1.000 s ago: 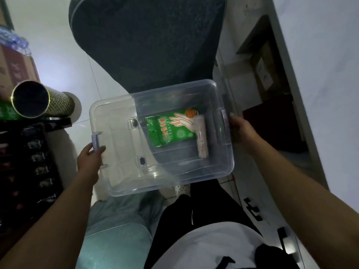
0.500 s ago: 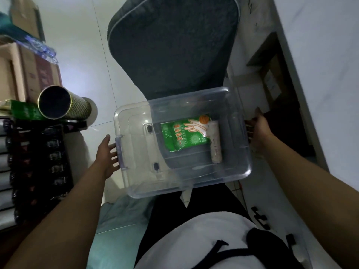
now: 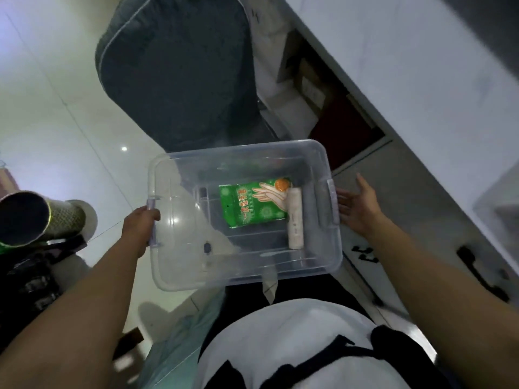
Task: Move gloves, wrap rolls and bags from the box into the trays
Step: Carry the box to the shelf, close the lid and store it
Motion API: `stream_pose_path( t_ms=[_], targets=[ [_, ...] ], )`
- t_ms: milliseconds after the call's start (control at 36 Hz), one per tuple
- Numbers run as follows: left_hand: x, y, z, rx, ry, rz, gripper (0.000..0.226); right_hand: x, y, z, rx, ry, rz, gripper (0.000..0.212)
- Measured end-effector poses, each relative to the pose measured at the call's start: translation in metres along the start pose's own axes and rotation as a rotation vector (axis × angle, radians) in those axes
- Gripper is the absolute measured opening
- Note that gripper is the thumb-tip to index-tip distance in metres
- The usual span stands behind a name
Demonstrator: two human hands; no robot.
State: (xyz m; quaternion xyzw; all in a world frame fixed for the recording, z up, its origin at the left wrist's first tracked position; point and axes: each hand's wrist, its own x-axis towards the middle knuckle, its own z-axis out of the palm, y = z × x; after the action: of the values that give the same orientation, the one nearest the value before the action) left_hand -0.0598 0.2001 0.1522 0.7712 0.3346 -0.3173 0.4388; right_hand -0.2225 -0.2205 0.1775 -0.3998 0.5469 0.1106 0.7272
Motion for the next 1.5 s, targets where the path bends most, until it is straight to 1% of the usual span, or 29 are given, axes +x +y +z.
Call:
stream_pose_path(
  t_ms=[111,250,361,389,472,528,639,667,694,750,833,889,1000,1111,1139,1194,1250,1306,1333,1389,1417,1444,1472,1500],
  targets=[
    [-0.012,0.016,0.022,0.090,-0.050,0.051,0.020,-0.027,0.034,-0.036,0.077,0.088,0.014,0.059],
    [-0.032,0.028,0.061,0.144,-0.146,0.057,0.024,-0.047,0.082,-0.094,0.258,0.192,0.022,0.070],
    [-0.048,0.027,0.094,0.247,-0.227,0.092,0.043,-0.069,0.121,-0.140,0.331,0.269,0.032,0.079],
    [-0.053,0.025,0.104,0.269,-0.242,0.102,0.043,-0.075,0.131,-0.151,0.350,0.286,0.031,0.079],
    [-0.073,0.017,0.135,0.348,-0.298,0.148,0.036,-0.096,0.155,-0.180,0.412,0.344,0.026,0.068],
    [-0.085,0.009,0.155,0.394,-0.324,0.158,0.041,-0.110,0.174,-0.202,0.455,0.370,0.032,0.066],
    [-0.107,-0.014,0.185,0.511,-0.361,0.179,0.059,-0.136,0.218,-0.248,0.543,0.397,0.043,0.074],
    [-0.117,-0.020,0.194,0.539,-0.369,0.178,0.053,-0.143,0.229,-0.260,0.564,0.405,0.046,0.073],
    [-0.129,-0.027,0.202,0.569,-0.389,0.171,0.041,-0.151,0.241,-0.270,0.585,0.412,0.047,0.072],
    [-0.151,-0.043,0.220,0.589,-0.406,0.160,0.023,-0.166,0.265,-0.290,0.629,0.429,0.044,0.070],
    [-0.180,-0.070,0.244,0.654,-0.425,0.216,0.007,-0.189,0.301,-0.320,0.680,0.454,0.049,0.068],
    [-0.197,-0.090,0.258,0.727,-0.430,0.269,0.001,-0.204,0.326,-0.339,0.713,0.469,0.051,0.068],
    [-0.240,-0.126,0.287,0.845,-0.479,0.318,0.004,-0.231,0.369,-0.373,0.775,0.530,0.008,0.064],
    [-0.275,-0.152,0.315,0.922,-0.505,0.345,0.018,-0.254,0.398,-0.401,0.841,0.606,-0.038,0.051],
    [-0.283,-0.158,0.321,0.942,-0.496,0.348,0.018,-0.258,0.405,-0.408,0.851,0.626,-0.047,0.049],
    [-0.300,-0.169,0.332,0.972,-0.520,0.367,0.013,-0.266,0.421,-0.421,0.868,0.667,-0.054,0.053],
    [-0.314,-0.178,0.343,0.980,-0.540,0.381,0.014,-0.273,0.439,-0.433,0.885,0.692,-0.060,0.061],
    [-0.322,-0.182,0.355,0.991,-0.565,0.358,0.014,-0.285,0.447,-0.438,0.908,0.697,-0.073,0.065],
    [-0.315,-0.184,0.362,1.024,-0.584,0.357,0.020,-0.292,0.449,-0.439,0.936,0.697,-0.070,0.066],
    [-0.285,-0.186,0.388,1.098,-0.630,0.368,0.051,-0.308,0.450,-0.439,0.992,0.682,-0.095,0.059],
    [-0.270,-0.189,0.403,1.124,-0.659,0.357,0.055,-0.314,0.451,-0.441,1.014,0.688,-0.114,0.055],
    [-0.264,-0.190,0.414,1.129,-0.689,0.353,0.045,-0.322,0.450,-0.442,1.026,0.710,-0.123,0.054],
    [-0.272,-0.193,0.420,1.136,-0.711,0.342,0.032,-0.330,0.450,-0.443,1.025,0.737,-0.133,0.053],
    [-0.291,-0.193,0.421,1.162,-0.729,0.338,0.026,-0.340,0.448,-0.443,1.016,0.759,-0.143,0.053]
  ],
)
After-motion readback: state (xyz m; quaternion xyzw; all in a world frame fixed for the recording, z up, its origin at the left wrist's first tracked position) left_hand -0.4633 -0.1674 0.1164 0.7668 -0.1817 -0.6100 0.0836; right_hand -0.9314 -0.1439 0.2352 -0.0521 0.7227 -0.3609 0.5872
